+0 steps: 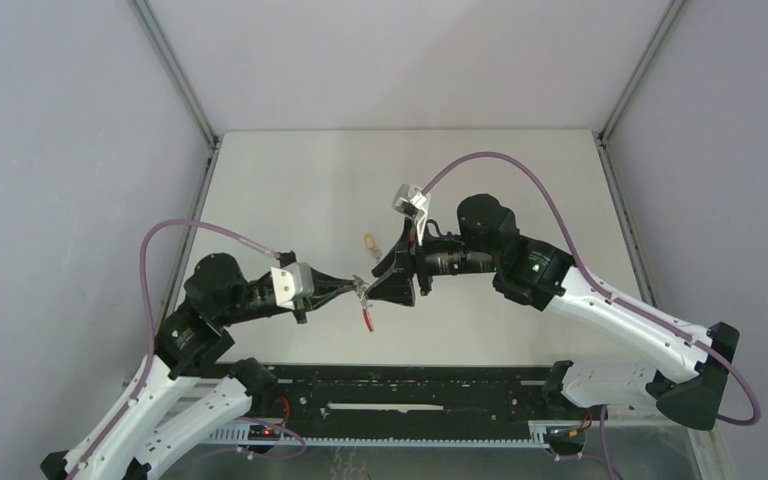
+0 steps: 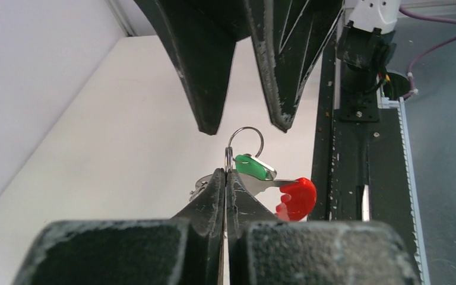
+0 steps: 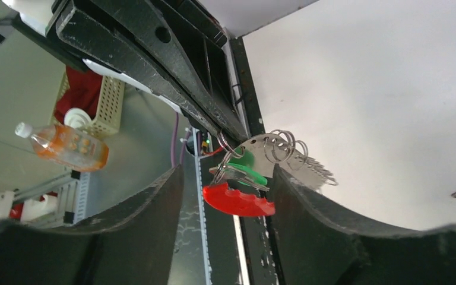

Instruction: Put the keys on the keyring

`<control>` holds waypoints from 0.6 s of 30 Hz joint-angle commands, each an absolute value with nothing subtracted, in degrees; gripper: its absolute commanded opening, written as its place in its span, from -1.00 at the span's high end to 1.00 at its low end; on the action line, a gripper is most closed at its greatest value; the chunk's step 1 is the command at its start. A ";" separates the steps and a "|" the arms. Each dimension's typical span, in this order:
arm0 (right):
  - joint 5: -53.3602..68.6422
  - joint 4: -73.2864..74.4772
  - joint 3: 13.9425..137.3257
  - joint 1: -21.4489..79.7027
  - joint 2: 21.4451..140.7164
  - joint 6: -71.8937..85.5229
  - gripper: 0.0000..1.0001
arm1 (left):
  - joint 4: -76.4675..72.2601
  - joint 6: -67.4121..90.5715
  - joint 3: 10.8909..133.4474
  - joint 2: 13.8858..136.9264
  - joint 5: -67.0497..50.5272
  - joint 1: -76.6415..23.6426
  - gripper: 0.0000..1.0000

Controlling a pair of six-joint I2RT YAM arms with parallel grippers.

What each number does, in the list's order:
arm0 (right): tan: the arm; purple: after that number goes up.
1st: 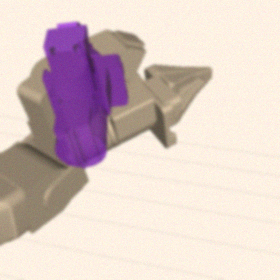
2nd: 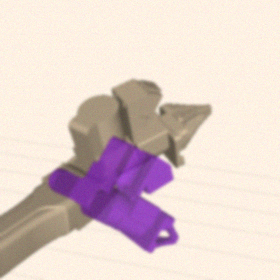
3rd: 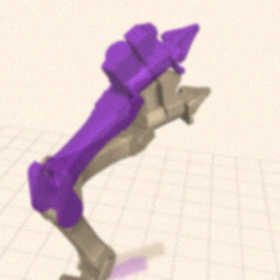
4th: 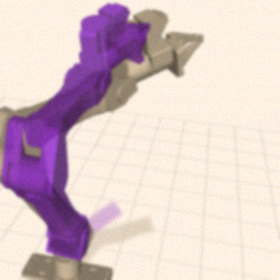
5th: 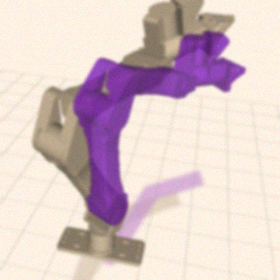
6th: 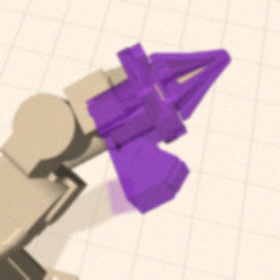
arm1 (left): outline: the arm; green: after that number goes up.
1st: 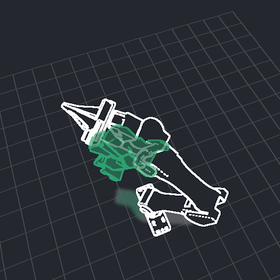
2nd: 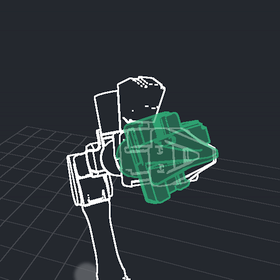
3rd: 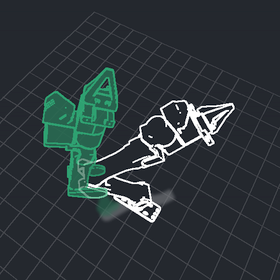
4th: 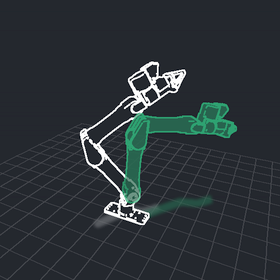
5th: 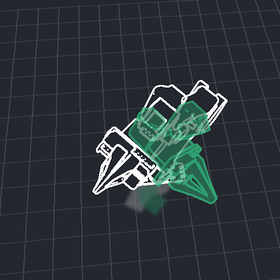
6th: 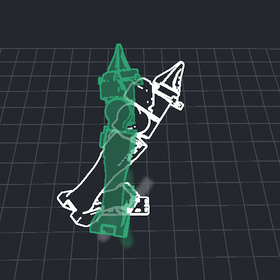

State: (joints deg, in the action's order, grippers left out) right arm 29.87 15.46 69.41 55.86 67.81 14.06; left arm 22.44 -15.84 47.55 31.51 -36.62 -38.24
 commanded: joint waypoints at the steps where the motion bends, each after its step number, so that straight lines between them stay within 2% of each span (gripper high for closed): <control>1: 30.30 10.51 69.31 55.38 67.57 18.96 -0.21 | 16.96 -14.42 46.59 30.56 -34.49 -38.52 0.99; 5: 31.19 10.20 69.28 55.37 68.74 19.72 0.09 | 15.87 -13.84 45.96 29.79 -33.36 -38.55 0.99; 14: 31.91 7.81 68.07 55.37 68.51 20.71 0.93 | 15.27 -13.62 44.88 29.38 -32.72 -38.51 0.99; 15: 31.85 7.48 67.67 55.33 68.35 20.86 1.00 | 15.27 -13.60 44.79 29.28 -32.63 -38.51 0.99; 18: 31.91 7.11 66.23 54.91 67.43 21.45 1.00 | 14.82 -13.58 44.50 29.05 -32.59 -38.51 0.99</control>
